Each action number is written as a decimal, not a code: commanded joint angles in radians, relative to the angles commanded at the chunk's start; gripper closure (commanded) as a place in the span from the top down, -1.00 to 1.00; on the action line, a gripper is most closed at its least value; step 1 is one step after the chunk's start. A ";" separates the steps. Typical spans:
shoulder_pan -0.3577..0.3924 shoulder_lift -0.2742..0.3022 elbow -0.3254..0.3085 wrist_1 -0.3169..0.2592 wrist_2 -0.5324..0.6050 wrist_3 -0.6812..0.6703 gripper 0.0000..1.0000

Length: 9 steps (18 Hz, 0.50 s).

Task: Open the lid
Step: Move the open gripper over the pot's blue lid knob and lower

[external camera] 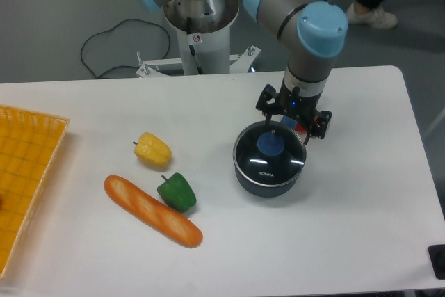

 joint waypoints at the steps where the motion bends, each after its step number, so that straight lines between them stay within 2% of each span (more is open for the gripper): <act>1: -0.002 -0.002 0.002 0.002 0.003 0.000 1.00; 9: -0.045 -0.023 -0.003 0.005 0.035 -0.009 1.00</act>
